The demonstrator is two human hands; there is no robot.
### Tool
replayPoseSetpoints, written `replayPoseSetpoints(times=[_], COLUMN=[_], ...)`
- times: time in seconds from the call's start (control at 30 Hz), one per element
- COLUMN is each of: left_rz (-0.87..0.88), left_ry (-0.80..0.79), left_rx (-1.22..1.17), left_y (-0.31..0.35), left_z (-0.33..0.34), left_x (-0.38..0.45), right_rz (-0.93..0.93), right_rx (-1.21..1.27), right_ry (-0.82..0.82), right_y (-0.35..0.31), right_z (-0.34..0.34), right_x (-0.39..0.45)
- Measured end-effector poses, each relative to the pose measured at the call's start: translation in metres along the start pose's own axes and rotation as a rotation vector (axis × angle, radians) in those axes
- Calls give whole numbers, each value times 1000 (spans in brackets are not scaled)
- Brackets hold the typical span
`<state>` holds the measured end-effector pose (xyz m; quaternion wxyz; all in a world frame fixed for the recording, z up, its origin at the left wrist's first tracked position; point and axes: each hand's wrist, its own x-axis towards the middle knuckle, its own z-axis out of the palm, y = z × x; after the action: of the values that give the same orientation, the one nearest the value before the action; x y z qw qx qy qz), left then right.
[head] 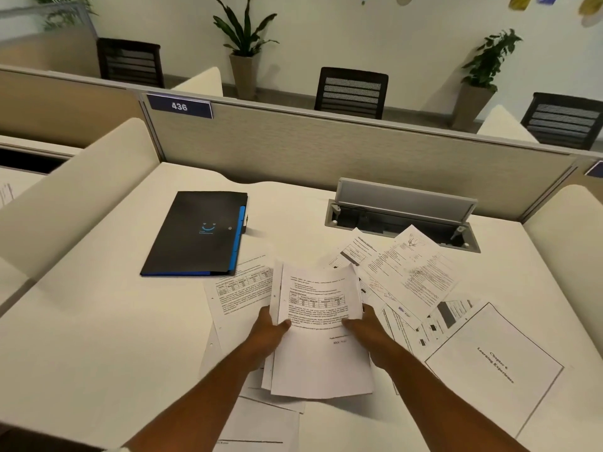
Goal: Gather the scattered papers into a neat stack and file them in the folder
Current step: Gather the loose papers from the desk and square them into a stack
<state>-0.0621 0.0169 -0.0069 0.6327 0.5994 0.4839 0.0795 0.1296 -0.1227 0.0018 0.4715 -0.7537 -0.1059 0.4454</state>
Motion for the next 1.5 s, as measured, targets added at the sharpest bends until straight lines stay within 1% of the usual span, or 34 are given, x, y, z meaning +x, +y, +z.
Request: replayPoseSetpoints(times=[0.2,0.27,0.33,0.4,0.47,0.53,0.6,0.63,0.67,0.7,0.77,0.83,0.9,1.03,1.1,1.2,1.27,1.4,1.5], left_rz=[28,30,30,55,119,170,134,63,-23,-109,-222,-230,-182,-100,-107,-198,-266,-221,-184], left_ry=[-169,-238,-244,-129,57,286,517,588,621,618,558,502,474,485,543,650,672,591,506], left_rx=[3,-10,20,103,190,418,655,728,765,784,806,834,849,835,767,480,314,82,3], left_y=[3,4,7,8,5,0,-7,-9,-11,-13,-18,-24,-29,-33,-30,-20,-16,-14,-12], left_z=[12,15,18,19,15,6,-3,-7,-11,-14,-17,-16,-13,-15,-19,-29,-38,-44,-47], left_x=[-8,-9,-11,-10,-7,-3,0,2,3,4,6,9,8,1,-4,-6,-4,-1,-2], right_rz=[-19,-40,-68,-97,-104,-102,-96,-92,-86,-82,-81,-76,-63,-31,-25,-27,-28,-13,-2], right_rx=[38,32,27,39,81,112,132,142,150,157,163,170,171,144,126,125,130,134,176], right_ry=[-63,-41,2,53,85,110,125,129,132,132,132,132,128,134,131,128,120,113,126], right_y=[15,19,23,30,36,40,42,43,44,45,46,46,48,53,54,55,54,51,52], right_z=[-18,-29,-42,-56,-72,-86,-95,-96,-98,-97,-94,-89,-85,-75,-68,-60,-55,-52,-52], right_x=[-8,-11,-13,-16,-19,-22,-25,-26,-28,-28,-29,-28,-27,-26,-26,-28,-28,-26,-26])
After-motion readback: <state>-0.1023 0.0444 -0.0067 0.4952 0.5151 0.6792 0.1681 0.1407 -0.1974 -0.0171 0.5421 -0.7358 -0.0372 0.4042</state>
